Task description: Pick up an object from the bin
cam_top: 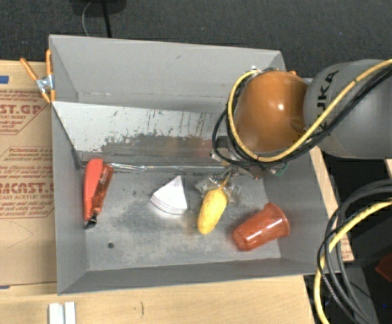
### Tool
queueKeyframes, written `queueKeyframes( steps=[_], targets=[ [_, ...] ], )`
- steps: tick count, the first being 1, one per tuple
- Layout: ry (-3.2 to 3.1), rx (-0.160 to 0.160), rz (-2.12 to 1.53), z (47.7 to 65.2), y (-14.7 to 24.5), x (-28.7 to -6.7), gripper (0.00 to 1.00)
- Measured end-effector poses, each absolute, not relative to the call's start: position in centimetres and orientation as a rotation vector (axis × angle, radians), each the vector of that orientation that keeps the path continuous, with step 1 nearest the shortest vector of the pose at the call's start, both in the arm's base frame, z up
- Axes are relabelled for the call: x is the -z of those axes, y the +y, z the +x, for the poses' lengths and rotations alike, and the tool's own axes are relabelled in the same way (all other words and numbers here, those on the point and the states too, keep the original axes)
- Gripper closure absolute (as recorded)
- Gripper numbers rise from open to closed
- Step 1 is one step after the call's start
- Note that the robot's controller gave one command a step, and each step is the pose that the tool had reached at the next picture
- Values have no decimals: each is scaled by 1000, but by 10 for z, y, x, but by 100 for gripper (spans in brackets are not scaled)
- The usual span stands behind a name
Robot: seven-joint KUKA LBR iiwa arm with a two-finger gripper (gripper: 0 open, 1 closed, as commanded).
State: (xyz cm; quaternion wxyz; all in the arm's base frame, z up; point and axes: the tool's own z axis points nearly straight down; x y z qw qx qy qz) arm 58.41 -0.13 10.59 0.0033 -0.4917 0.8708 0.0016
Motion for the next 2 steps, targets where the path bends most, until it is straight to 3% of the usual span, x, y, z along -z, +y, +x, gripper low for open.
queueKeyframes(
  steps=[2],
  targets=[
    [2729,-4,-1541,584,-1,-127,100]
  ],
)
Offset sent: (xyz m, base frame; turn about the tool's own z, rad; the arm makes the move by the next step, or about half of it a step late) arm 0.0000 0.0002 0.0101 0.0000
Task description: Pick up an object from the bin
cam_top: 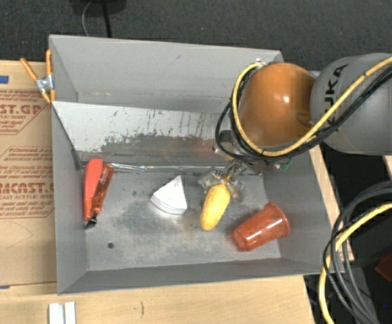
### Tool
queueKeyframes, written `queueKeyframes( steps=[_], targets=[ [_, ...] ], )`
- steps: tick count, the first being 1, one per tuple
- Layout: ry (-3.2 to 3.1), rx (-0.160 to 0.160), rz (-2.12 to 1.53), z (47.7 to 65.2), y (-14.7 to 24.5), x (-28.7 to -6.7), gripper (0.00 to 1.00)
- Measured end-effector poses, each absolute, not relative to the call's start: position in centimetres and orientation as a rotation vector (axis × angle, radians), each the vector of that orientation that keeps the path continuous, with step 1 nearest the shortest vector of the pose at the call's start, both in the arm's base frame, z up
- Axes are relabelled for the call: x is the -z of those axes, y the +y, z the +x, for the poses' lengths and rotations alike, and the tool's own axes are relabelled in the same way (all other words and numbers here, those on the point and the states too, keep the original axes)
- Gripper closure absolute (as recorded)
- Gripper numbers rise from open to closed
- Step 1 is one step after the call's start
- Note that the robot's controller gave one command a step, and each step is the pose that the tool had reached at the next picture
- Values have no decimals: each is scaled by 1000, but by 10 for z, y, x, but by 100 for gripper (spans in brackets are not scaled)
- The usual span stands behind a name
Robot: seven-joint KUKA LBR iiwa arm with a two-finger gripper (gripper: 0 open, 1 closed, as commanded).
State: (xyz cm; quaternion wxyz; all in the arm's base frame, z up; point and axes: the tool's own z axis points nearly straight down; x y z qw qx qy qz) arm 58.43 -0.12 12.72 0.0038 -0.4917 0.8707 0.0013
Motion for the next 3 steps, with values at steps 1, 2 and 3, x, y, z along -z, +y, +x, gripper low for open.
queueKeyframes(
  steps=[1,2,3],
  targets=[
    [2728,-3,-1540,585,-1,-135,100],
    [2727,-3,-1539,585,-1,-138,100],
    [2730,-6,-1540,584,0,-144,100]
  ],
)
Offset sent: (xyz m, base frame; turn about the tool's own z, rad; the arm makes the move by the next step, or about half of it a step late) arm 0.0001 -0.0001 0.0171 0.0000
